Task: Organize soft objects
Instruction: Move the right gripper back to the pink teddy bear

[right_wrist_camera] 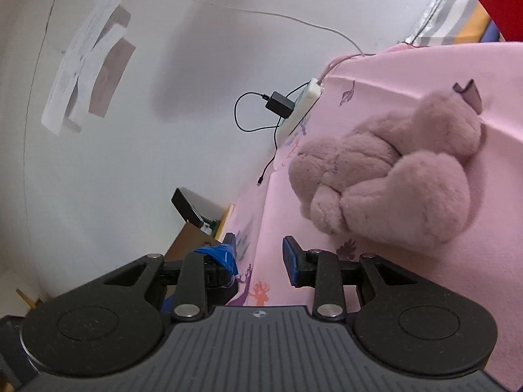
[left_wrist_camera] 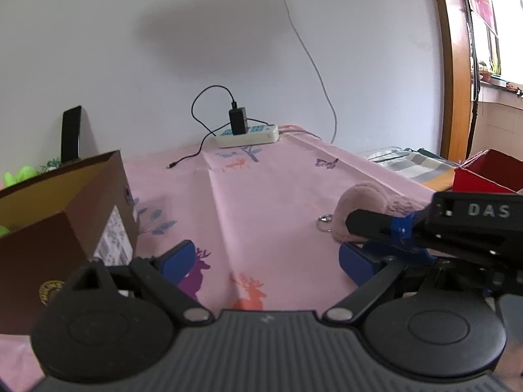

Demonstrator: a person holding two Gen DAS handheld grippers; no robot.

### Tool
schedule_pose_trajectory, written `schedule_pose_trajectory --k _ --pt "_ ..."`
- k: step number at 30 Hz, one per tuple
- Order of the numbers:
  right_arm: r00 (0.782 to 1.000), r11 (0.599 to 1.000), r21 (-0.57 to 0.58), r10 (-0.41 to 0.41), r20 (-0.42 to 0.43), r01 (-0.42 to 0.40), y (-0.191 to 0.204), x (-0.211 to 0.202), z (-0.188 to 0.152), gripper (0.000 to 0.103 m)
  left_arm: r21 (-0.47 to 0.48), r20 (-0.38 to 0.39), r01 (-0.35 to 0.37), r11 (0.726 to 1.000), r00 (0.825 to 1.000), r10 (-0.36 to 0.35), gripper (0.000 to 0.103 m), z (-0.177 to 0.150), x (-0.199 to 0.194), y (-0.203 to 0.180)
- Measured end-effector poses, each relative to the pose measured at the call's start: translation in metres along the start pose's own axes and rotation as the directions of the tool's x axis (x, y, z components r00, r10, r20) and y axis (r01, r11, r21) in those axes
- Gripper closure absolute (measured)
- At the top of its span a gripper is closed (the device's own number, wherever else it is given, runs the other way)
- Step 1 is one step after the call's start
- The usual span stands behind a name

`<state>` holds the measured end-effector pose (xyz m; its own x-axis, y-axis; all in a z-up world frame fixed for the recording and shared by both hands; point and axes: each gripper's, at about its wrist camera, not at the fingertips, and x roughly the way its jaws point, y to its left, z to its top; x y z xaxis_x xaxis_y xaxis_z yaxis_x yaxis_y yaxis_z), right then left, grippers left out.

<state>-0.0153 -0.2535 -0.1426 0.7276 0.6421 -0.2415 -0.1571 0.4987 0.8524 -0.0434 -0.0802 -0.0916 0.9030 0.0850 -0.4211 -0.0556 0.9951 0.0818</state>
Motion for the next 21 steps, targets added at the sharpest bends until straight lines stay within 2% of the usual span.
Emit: schedule_pose_trajectory --k 5,10,14,16,19,21 --pt "0.999 0.999 -0.013 -0.031 0.010 0.031 0.004 -0.001 -0.001 0.088 -0.057 -0.047 0.004 0.998 0.999 -0.007 0.007 -0.008 0.017 0.004" --pt "0.999 0.998 -0.032 -0.047 -0.011 0.047 0.005 0.003 -0.001 0.088 -0.130 -0.076 0.033 0.991 0.996 -0.043 0.007 -0.010 0.022 0.016" --pt "0.997 0.996 -0.066 -0.064 -0.048 0.061 0.010 0.009 0.002 0.088 -0.129 -0.083 0.055 0.990 0.994 -0.066 0.007 -0.010 0.023 0.015" --pt "0.996 0.993 -0.113 -0.045 -0.074 0.036 0.016 0.009 0.007 0.088 -0.112 -0.078 0.065 0.992 0.994 -0.074 0.007 -0.011 0.022 0.012" --pt "0.999 0.985 -0.170 -0.025 -0.042 0.018 0.029 -0.004 0.024 0.088 -0.095 -0.071 0.085 0.992 0.993 -0.092 0.007 -0.011 0.020 0.009" --pt "0.998 0.978 -0.199 -0.059 0.006 0.059 0.034 -0.016 0.045 0.088 -0.099 -0.070 0.108 0.989 0.991 -0.115 0.007 -0.011 0.020 0.009"
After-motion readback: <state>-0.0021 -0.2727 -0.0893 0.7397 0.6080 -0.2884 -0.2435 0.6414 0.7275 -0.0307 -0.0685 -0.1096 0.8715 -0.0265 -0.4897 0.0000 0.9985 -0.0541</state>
